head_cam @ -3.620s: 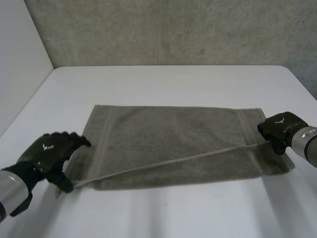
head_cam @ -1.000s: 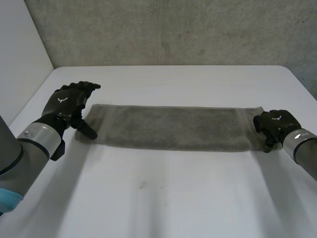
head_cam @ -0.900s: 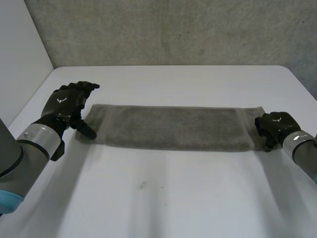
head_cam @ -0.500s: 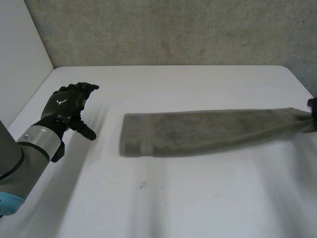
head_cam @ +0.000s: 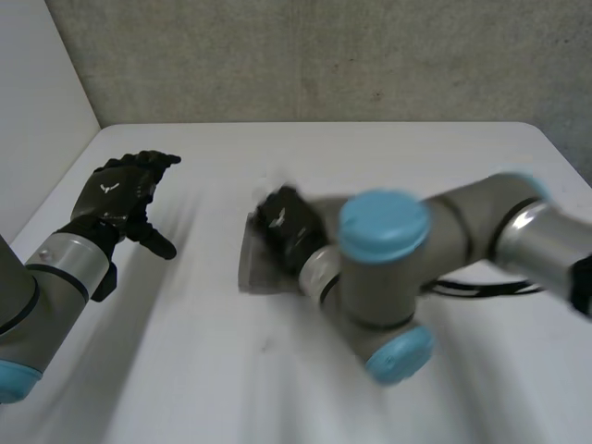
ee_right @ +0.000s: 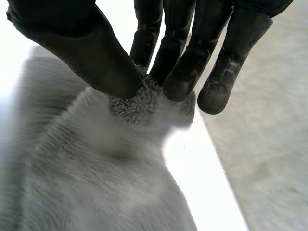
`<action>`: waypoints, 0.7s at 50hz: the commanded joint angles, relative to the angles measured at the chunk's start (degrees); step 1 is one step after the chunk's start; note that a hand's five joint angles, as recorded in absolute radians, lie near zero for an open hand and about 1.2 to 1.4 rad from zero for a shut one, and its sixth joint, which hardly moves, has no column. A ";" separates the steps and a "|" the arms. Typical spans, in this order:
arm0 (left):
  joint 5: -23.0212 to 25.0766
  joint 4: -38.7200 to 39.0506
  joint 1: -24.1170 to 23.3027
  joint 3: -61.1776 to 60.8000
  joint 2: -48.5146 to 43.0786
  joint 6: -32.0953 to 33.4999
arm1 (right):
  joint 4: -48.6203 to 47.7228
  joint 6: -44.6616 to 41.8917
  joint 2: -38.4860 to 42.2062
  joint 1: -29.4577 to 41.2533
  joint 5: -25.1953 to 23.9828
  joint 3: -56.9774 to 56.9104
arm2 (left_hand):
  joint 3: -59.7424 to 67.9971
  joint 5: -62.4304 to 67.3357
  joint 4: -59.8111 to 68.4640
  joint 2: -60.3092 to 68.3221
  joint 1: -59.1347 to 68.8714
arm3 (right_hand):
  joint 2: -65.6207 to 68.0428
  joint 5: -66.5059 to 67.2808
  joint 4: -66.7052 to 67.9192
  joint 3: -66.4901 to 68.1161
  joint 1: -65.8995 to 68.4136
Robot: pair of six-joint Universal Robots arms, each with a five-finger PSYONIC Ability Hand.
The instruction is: Fold the towel.
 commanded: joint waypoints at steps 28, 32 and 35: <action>-0.02 1.15 -1.87 -0.50 -0.72 0.09 | -0.39 11.74 -12.61 -24.33 -1.68 28.83 | 0.53 -1.46 0.58 0.51 0.20 | -19.57 -20.64 -20.79 -20.82 -19.38; -0.11 1.15 -2.04 -0.50 -0.46 0.00 | -0.92 11.11 -12.52 -24.07 -0.45 27.42 | 0.53 -1.46 0.58 0.51 0.20 | 4.54 3.47 3.31 3.28 4.73; -0.11 1.15 -2.13 -0.42 -0.02 0.00 | -1.27 10.59 -13.74 -23.46 2.00 24.36 | 0.53 -1.46 0.58 0.51 0.20 | 4.54 3.47 3.31 3.29 4.73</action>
